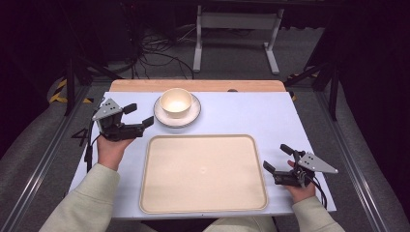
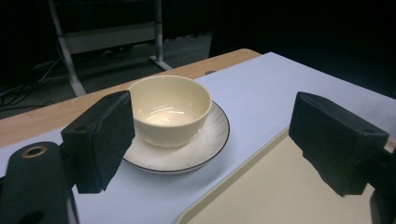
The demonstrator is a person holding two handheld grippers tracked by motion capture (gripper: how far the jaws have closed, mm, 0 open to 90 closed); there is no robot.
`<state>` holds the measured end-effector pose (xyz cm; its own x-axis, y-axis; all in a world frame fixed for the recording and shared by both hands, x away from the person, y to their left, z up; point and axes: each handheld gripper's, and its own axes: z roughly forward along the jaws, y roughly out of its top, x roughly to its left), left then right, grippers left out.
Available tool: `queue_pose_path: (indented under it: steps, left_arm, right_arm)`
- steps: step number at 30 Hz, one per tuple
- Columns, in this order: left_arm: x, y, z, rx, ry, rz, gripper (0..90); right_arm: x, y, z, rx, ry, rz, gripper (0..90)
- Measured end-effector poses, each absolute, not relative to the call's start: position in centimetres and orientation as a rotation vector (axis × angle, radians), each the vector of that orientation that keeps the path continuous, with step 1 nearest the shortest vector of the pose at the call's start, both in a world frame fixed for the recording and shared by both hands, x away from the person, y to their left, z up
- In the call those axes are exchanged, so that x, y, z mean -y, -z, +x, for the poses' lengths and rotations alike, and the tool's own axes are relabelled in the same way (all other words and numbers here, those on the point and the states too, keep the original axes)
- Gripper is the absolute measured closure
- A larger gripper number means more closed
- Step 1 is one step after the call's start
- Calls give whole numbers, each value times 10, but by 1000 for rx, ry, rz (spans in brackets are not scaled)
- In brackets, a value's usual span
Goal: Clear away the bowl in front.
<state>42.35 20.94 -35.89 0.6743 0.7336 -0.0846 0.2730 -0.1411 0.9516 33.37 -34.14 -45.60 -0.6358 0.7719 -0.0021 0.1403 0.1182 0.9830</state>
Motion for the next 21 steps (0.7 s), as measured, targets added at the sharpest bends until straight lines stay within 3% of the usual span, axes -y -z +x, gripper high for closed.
queue_pose_path:
  steps: [14,21]
  left_arm:
    - [-199,350,450,-813,-480,1704,117]
    - [-194,348,463,-836,-476,1709,15]
  right_arm:
    - [342,456,334,-1870,-1561,884,36]
    - [342,456,333,-1862,-1567,883,35]
